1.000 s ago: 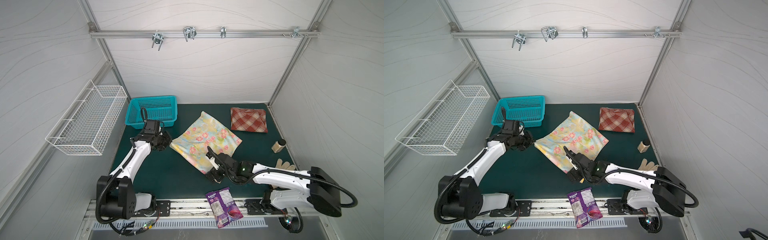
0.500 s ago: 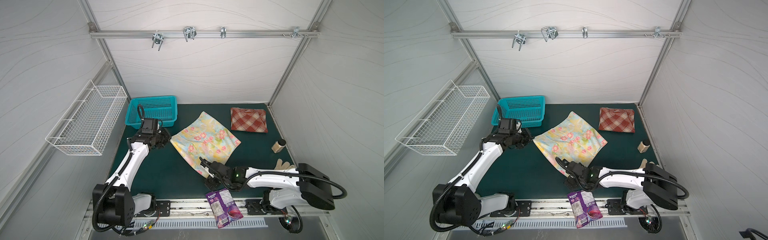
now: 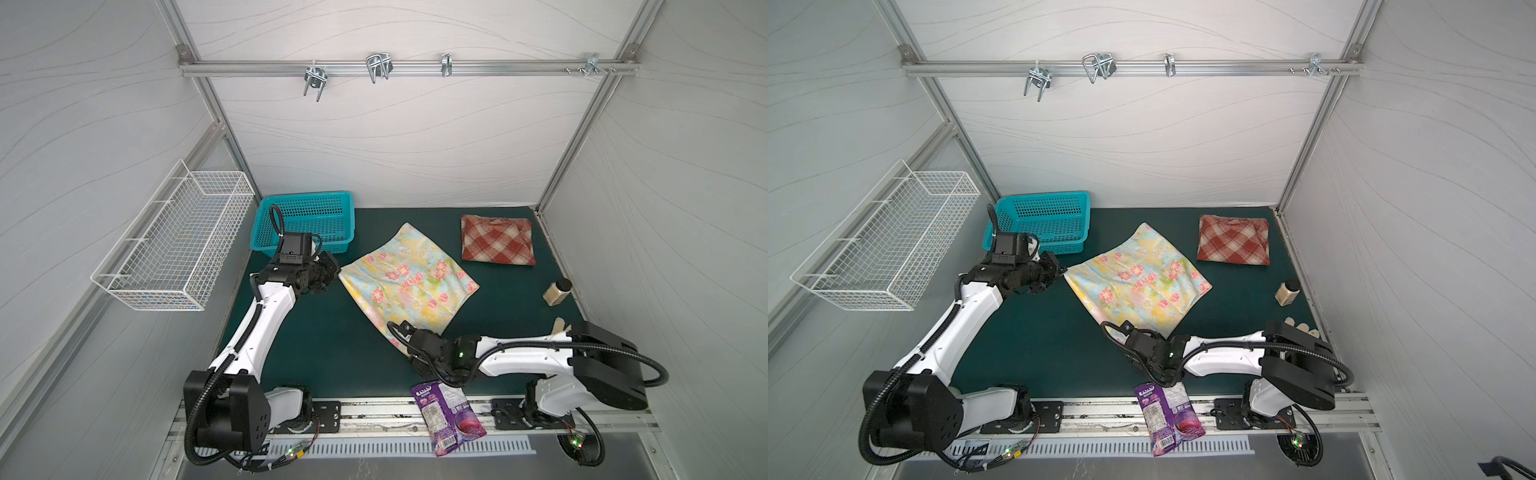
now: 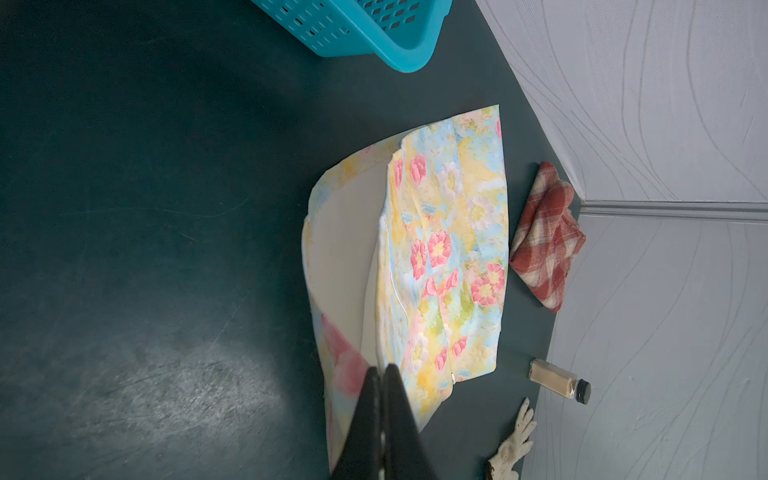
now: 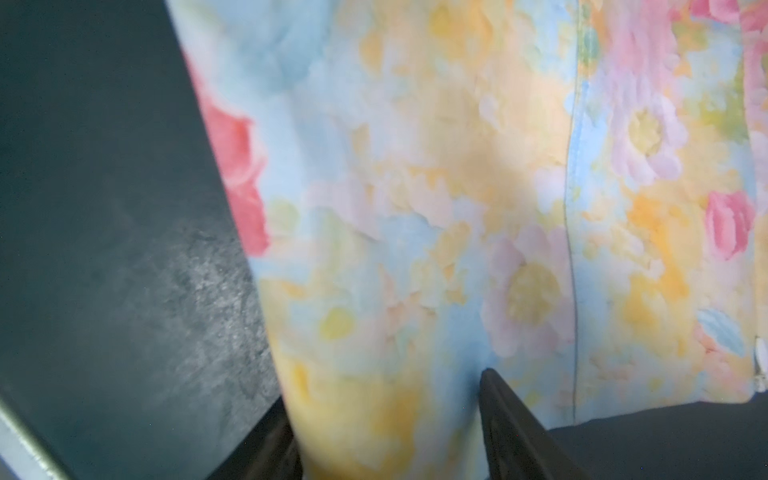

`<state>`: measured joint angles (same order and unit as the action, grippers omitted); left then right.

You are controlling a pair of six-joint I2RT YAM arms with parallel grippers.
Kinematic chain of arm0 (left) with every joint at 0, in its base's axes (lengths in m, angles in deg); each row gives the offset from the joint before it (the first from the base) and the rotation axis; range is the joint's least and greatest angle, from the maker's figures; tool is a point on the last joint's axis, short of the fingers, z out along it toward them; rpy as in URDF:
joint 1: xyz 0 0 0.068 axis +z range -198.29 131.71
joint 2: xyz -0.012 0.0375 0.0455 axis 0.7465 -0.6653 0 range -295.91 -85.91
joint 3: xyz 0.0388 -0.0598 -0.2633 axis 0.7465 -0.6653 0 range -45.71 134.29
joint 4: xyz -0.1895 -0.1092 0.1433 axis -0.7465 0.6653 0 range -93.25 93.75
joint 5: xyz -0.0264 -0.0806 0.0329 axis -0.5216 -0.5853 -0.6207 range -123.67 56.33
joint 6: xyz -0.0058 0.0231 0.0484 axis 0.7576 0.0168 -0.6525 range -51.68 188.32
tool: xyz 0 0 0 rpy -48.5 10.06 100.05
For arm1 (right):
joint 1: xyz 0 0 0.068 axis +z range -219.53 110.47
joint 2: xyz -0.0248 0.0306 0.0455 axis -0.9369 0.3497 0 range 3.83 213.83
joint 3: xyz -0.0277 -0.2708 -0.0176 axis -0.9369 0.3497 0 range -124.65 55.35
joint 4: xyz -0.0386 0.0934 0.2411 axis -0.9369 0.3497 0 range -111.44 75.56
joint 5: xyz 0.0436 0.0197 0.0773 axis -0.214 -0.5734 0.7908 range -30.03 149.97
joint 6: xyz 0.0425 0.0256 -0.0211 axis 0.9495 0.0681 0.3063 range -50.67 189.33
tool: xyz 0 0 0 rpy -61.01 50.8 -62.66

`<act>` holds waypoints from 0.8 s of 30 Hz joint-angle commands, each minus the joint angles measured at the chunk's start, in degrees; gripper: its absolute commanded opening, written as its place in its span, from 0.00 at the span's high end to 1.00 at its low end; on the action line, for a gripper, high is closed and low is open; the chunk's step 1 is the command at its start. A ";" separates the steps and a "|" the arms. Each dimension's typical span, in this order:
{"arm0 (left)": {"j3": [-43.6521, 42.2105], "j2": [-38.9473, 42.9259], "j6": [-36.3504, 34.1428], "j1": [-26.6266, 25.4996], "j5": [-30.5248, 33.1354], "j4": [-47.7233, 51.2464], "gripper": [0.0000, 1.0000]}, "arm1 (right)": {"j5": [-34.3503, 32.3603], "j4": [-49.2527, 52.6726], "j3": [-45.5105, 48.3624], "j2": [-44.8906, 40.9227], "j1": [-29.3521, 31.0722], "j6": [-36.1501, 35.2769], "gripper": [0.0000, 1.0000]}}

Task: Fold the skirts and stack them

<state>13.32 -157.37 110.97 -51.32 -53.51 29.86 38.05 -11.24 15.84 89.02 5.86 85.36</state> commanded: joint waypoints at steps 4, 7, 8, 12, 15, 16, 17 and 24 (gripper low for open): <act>3.11 -0.73 0.50 0.69 -1.17 -0.66 1.00 | -3.25 2.35 -2.00 2.57 2.55 2.48 0.44; 3.27 -0.78 0.46 0.90 -1.21 -0.78 1.00 | -3.94 2.87 -2.32 3.77 3.00 3.49 0.55; 3.34 -0.87 0.37 0.99 -1.33 -0.76 1.00 | -4.30 3.13 -2.35 3.90 3.21 3.93 0.59; 3.71 -1.05 0.06 1.41 -1.41 -0.57 1.00 | -6.44 4.14 -2.72 3.47 4.70 5.04 0.61; 4.00 -1.44 -0.12 1.57 -1.61 -0.41 1.00 | -6.35 4.02 -3.13 3.35 5.33 4.97 0.72; 4.13 -1.49 -0.21 1.60 -1.69 -0.41 1.00 | -6.33 4.48 -3.43 3.56 5.33 5.06 0.74; 4.35 -1.49 -0.20 1.71 -1.67 -0.32 1.00 | -6.22 5.07 -3.99 3.75 5.35 4.89 0.81; 8.69 -1.49 -1.43 2.10 -1.87 2.05 1.00 | -4.15 8.49 -5.96 -1.91 5.44 4.30 0.95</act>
<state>17.56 -158.66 110.49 -49.68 -54.95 31.45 33.25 -5.80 11.38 90.94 10.80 89.47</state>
